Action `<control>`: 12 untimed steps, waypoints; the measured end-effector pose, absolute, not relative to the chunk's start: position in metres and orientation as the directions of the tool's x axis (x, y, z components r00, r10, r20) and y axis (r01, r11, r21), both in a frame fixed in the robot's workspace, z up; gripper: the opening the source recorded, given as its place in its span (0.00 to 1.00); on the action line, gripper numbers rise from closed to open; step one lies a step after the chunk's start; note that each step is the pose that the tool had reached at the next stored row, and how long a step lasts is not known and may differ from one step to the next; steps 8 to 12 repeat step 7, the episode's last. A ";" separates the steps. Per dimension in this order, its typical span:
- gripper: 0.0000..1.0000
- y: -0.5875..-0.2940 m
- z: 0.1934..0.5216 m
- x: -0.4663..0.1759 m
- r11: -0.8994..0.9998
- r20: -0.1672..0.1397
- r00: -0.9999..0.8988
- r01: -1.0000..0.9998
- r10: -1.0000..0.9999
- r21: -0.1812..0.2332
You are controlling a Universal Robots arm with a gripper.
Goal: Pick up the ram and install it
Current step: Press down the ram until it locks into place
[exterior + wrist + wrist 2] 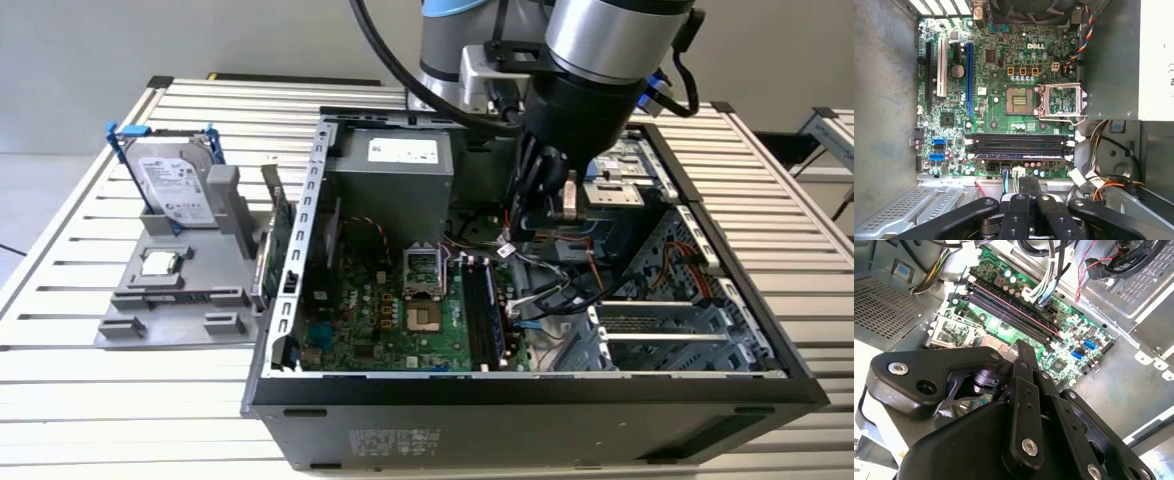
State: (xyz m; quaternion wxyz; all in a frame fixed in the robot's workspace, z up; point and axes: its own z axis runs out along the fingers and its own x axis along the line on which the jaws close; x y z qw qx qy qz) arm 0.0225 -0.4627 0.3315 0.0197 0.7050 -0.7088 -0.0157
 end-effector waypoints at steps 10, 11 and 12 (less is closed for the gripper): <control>0.00 -0.463 0.332 0.022 0.006 0.006 -0.005 -0.999 -1.000 0.050; 0.00 -0.463 0.332 0.022 0.006 0.006 -0.005 -0.999 -1.000 0.050; 0.00 -0.463 0.332 0.022 0.006 0.006 -0.005 -0.999 -1.000 0.050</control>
